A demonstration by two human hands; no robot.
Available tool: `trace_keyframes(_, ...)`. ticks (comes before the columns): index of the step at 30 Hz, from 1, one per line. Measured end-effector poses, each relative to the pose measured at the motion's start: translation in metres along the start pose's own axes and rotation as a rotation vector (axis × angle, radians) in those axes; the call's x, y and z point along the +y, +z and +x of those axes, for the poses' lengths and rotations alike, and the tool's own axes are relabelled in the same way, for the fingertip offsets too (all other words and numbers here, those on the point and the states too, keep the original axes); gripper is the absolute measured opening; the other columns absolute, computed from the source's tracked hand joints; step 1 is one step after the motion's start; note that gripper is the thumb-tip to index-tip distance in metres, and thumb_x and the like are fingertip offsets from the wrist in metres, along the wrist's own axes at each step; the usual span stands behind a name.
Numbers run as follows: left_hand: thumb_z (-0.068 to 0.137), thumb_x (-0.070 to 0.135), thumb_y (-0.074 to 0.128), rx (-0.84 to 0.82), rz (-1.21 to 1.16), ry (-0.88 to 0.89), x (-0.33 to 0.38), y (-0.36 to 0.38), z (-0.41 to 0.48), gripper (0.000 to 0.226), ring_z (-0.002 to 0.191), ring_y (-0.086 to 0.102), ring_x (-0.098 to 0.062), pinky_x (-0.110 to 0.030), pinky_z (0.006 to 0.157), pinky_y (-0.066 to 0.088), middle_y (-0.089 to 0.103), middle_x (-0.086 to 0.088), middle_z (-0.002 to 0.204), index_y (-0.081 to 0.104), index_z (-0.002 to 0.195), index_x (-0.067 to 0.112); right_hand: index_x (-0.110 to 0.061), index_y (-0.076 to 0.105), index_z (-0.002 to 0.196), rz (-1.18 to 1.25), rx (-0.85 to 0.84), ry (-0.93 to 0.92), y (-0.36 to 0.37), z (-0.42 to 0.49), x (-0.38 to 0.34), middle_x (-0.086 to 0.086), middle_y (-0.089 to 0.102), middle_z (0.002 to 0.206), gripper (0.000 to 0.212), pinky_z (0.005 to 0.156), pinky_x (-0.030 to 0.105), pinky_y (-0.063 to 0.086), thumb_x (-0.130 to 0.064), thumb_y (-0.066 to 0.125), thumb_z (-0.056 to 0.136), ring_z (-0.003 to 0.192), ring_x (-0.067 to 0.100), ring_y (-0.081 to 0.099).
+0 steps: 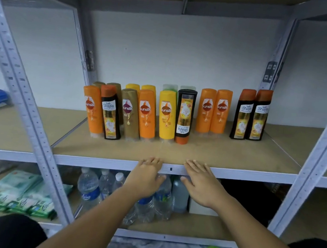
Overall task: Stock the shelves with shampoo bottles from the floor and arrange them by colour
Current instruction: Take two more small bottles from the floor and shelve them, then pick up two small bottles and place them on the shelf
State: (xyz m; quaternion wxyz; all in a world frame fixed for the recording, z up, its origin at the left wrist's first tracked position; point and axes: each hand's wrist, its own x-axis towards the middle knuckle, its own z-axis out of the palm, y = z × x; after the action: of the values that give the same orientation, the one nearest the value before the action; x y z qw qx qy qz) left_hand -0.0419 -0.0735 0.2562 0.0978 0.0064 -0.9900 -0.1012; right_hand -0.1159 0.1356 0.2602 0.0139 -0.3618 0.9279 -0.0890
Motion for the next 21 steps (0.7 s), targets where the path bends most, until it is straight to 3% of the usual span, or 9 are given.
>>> trace_keyframes(3, 0.100, 0.036, 0.049, -0.025, -0.087, 0.010, 0.005, 0.006, -0.018, 0.031, 0.124, 0.047, -0.034, -0.041, 0.100, 0.041, 0.047, -0.005, 0.130, 0.050, 0.122, 0.014, -0.016, 0.017, 0.161, 0.053, -0.026, 0.011, 0.001, -0.018, -0.003, -0.003, 0.004, 0.169, 0.061, 0.126, 0.039, -0.001, -0.045, 0.028, 0.108, 0.155, 0.014, -0.001)
trace_keyframes(7, 0.102, 0.034, 0.049, -0.149, -0.155, 0.047, 0.012, 0.039, -0.043, 0.042, 0.138, 0.042, -0.032, -0.042, 0.111, 0.037, 0.051, -0.012, 0.143, 0.050, 0.135, 0.008, -0.017, 0.019, 0.160, 0.094, -0.121, 0.079, 0.022, -0.046, -0.001, 0.000, 0.013, 0.168, 0.061, 0.125, 0.038, 0.004, -0.046, 0.031, 0.107, 0.155, 0.015, 0.006)
trace_keyframes(9, 0.101, 0.037, 0.052, -0.207, -0.203, 0.059, 0.016, 0.063, -0.054, 0.038, 0.119, 0.055, -0.030, -0.037, 0.090, 0.046, 0.058, -0.012, 0.131, 0.053, 0.130, 0.011, -0.013, 0.026, 0.158, 0.086, -0.181, 0.113, 0.037, -0.064, -0.001, 0.005, 0.022, 0.166, 0.060, 0.124, 0.039, 0.014, -0.043, 0.033, 0.107, 0.154, 0.019, 0.016)
trace_keyframes(11, 0.099, 0.037, 0.054, -0.291, -0.234, 0.040, 0.024, 0.083, -0.063, 0.033, 0.101, 0.061, -0.031, -0.033, 0.073, 0.044, 0.065, -0.012, 0.113, 0.058, 0.118, 0.011, -0.009, 0.036, 0.152, 0.083, -0.209, 0.148, 0.054, -0.085, 0.000, 0.010, 0.036, 0.159, 0.056, 0.119, 0.040, 0.024, -0.040, 0.037, 0.107, 0.147, 0.024, 0.029)
trace_keyframes(13, 0.090, 0.051, 0.047, -0.379, -0.282, 0.029, 0.035, 0.103, -0.072, 0.049, 0.096, 0.064, -0.034, -0.036, 0.075, 0.051, 0.069, -0.016, 0.105, 0.063, 0.108, 0.008, -0.010, 0.041, 0.149, 0.079, -0.234, 0.198, 0.074, -0.108, 0.003, 0.010, 0.040, 0.157, 0.053, 0.117, 0.038, 0.028, -0.040, 0.039, 0.106, 0.143, 0.026, 0.036)
trace_keyframes(15, 0.081, 0.066, 0.038, -0.460, -0.321, 0.045, 0.043, 0.127, -0.082, 0.068, 0.101, 0.065, -0.033, -0.042, 0.083, 0.054, 0.069, -0.016, 0.109, 0.066, 0.108, 0.010, -0.014, 0.038, 0.153, 0.083, -0.294, 0.276, 0.093, -0.134, 0.007, 0.008, 0.037, 0.159, 0.056, 0.117, 0.039, 0.030, -0.043, 0.039, 0.105, 0.144, 0.028, 0.036)
trace_keyframes(18, 0.094, 0.050, 0.055, -0.554, -0.352, 0.089, 0.061, 0.141, -0.096, 0.039, 0.123, 0.058, -0.030, -0.039, 0.100, 0.048, 0.062, -0.014, 0.135, 0.064, 0.117, 0.020, -0.013, 0.039, 0.151, 0.084, -0.403, 0.400, 0.116, -0.169, 0.016, 0.011, 0.043, 0.155, 0.056, 0.111, 0.045, 0.038, -0.045, 0.039, 0.105, 0.139, 0.031, 0.042)
trace_keyframes(19, 0.097, 0.044, 0.057, -0.581, -0.361, 0.109, 0.067, 0.146, -0.098, 0.028, 0.124, 0.057, -0.030, -0.038, 0.100, 0.047, 0.062, -0.014, 0.135, 0.063, 0.111, 0.021, -0.013, 0.040, 0.151, 0.085, -0.431, 0.430, 0.121, -0.178, 0.020, 0.011, 0.044, 0.154, 0.056, 0.110, 0.045, 0.039, -0.045, 0.040, 0.105, 0.139, 0.031, 0.043)
trace_keyframes(21, 0.097, 0.040, 0.058, -0.608, -0.384, 0.128, 0.077, 0.157, -0.098, 0.034, 0.120, 0.059, -0.032, -0.034, 0.093, 0.046, 0.063, -0.016, 0.129, 0.062, 0.114, 0.011, -0.015, 0.037, 0.153, 0.086, -0.474, 0.472, 0.127, -0.193, 0.028, 0.008, 0.042, 0.156, 0.059, 0.111, 0.043, 0.038, -0.048, 0.040, 0.104, 0.141, 0.029, 0.042)
